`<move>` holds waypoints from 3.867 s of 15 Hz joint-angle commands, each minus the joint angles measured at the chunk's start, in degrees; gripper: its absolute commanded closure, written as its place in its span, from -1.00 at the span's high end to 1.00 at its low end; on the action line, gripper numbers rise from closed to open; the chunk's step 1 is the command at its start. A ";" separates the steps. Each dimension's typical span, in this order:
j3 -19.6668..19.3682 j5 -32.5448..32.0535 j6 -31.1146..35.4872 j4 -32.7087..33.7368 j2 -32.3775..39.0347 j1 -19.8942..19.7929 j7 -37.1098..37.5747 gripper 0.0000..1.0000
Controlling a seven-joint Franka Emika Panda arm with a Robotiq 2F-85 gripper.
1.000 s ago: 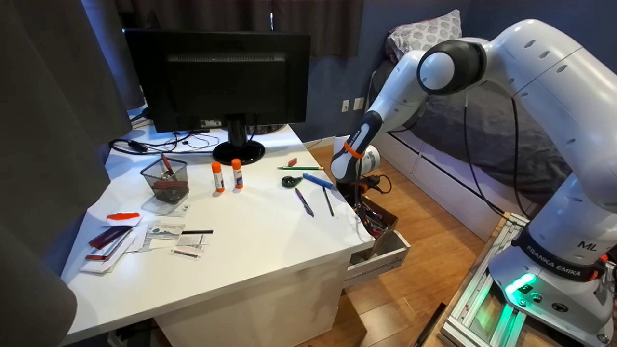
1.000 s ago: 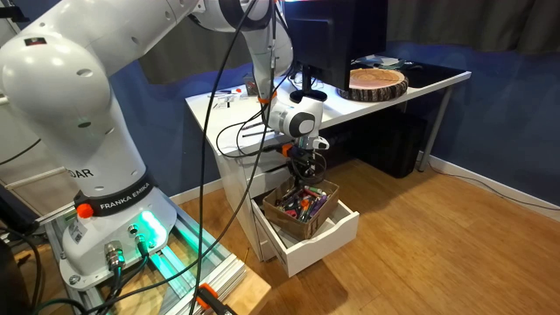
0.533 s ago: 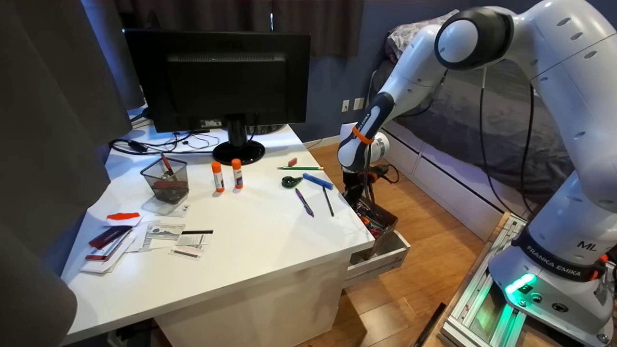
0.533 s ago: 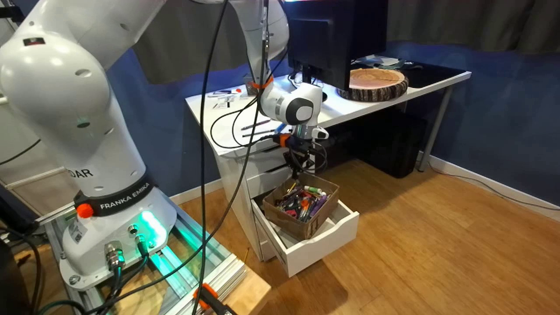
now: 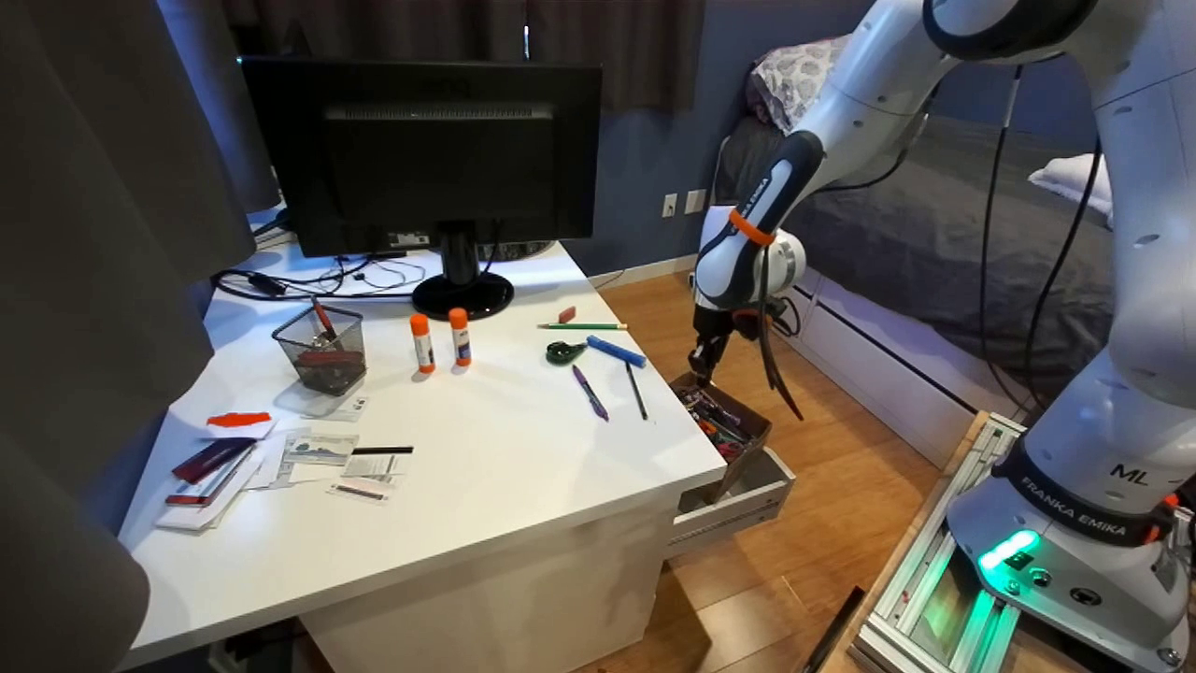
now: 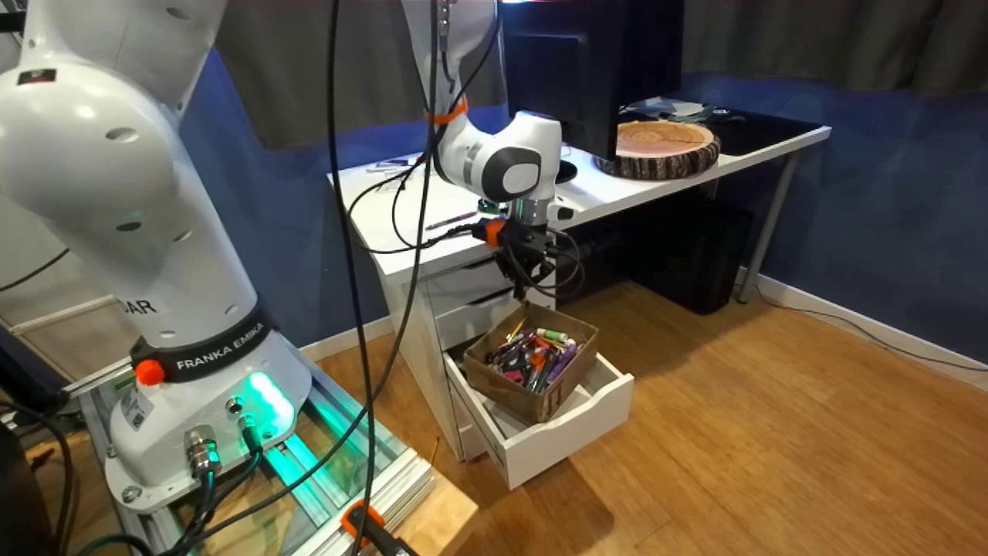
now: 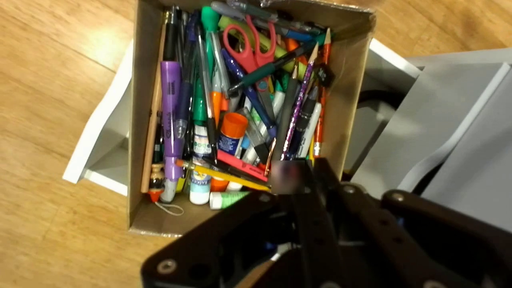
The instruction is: Take the battery out of the box and put it on the desk
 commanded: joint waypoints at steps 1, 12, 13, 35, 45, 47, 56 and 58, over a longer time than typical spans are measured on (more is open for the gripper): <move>8.36 2.43 9.94 -13.06 -10.69 -10.29 -9.34 -0.97; 34.21 6.18 26.02 -24.01 -13.76 -35.21 -25.46 -0.88; 34.23 6.18 26.06 -24.01 -13.76 -35.21 -25.60 -0.88; 19.41 -23.01 44.16 -19.72 -11.65 -8.76 -1.05 -0.97; 5.48 -19.84 44.54 -15.23 -7.91 8.56 3.33 -0.97; 4.67 -19.89 44.41 -14.60 -7.06 9.48 4.02 -0.97; 3.78 -20.32 44.42 -14.02 -6.48 10.42 5.11 -0.10; 4.33 -20.80 44.55 -15.08 -7.89 9.86 5.50 0.18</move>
